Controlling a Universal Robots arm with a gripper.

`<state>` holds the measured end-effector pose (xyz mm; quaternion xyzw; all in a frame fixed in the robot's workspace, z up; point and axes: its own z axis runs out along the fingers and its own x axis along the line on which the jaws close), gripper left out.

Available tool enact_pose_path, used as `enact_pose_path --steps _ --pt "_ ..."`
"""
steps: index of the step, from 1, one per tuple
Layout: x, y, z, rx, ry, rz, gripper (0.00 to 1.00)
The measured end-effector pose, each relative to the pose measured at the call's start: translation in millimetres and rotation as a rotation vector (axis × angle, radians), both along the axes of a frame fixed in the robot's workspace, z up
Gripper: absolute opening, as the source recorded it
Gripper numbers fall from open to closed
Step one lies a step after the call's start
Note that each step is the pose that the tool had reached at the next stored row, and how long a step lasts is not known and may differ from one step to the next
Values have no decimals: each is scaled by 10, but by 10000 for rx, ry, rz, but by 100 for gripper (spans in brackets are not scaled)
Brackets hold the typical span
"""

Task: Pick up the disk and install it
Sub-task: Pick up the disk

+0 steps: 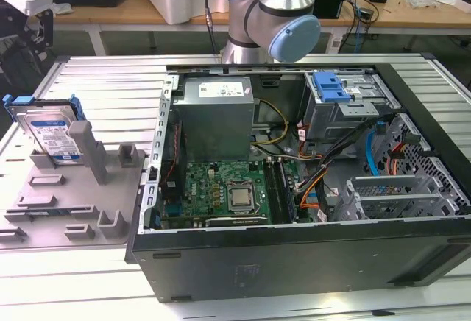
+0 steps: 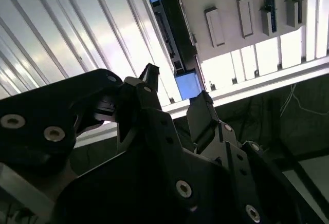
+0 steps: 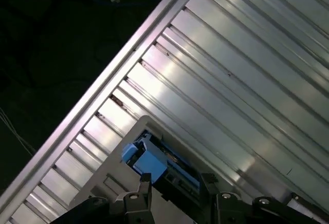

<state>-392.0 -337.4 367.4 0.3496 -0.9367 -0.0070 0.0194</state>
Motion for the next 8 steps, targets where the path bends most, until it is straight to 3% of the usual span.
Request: enact_pose_path --steps 5,8 --pt "0 0 -18 0 1 1363 50" --pt "0 0 -25 0 1 1923 50"
